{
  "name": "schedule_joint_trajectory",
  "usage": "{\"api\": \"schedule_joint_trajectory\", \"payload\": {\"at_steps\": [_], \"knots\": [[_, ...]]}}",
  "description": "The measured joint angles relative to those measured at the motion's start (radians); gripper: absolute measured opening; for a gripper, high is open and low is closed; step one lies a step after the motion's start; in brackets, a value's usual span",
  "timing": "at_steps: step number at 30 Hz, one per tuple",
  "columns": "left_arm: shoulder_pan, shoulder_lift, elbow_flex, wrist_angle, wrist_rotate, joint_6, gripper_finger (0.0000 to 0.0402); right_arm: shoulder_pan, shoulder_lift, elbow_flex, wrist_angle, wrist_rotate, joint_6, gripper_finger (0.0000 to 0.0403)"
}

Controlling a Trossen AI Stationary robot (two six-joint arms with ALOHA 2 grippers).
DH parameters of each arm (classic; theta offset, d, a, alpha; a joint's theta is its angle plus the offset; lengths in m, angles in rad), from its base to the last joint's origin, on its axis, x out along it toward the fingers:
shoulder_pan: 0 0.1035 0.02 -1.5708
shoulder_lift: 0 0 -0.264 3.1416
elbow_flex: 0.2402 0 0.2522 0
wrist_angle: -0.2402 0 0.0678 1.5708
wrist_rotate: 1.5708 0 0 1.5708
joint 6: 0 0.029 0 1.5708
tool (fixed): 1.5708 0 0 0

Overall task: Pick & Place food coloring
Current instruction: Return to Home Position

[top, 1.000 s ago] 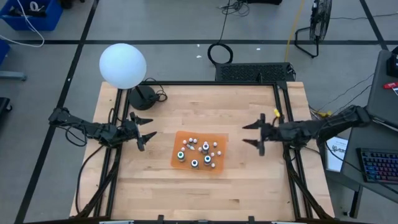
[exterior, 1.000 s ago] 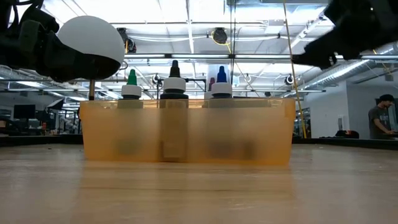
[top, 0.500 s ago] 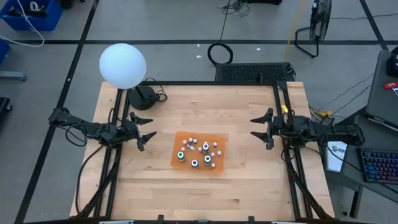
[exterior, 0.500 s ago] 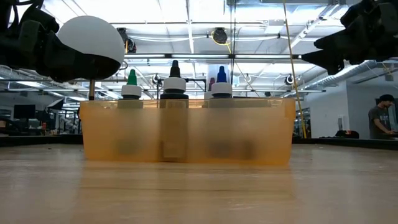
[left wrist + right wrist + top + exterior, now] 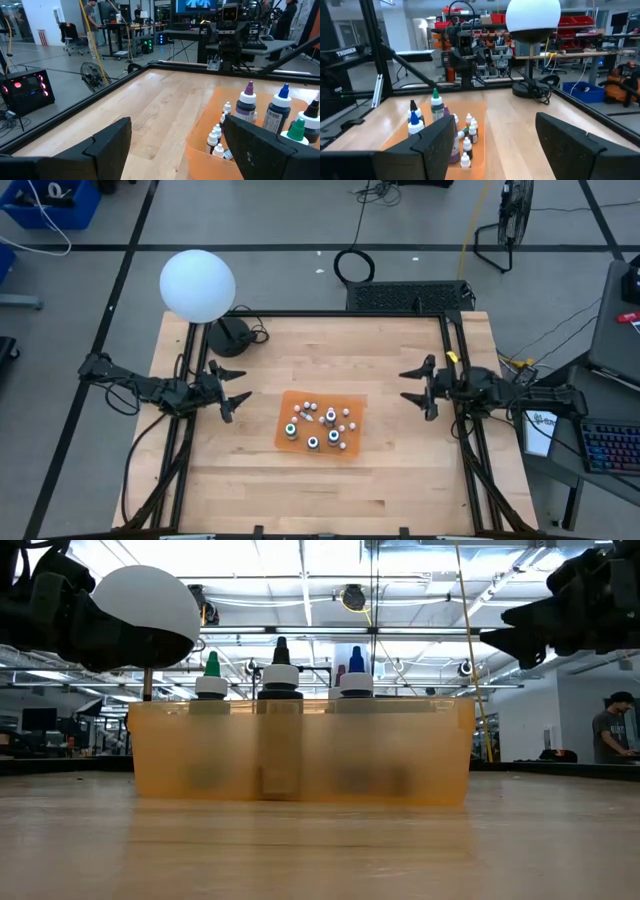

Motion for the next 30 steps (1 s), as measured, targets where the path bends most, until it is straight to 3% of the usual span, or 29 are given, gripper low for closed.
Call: {"api": "schedule_joint_trajectory", "payload": {"at_steps": [7,30], "knots": [[0.000,0.000,0.000,0.000,0.000,0.000,0.0310,0.000,0.002,-0.001,-0.050,0.002,-0.066,0.0263],[0.000,0.000,0.000,0.000,0.000,0.000,0.0310,0.000,0.003,-0.004,-0.052,0.001,-0.065,0.0263]]}}
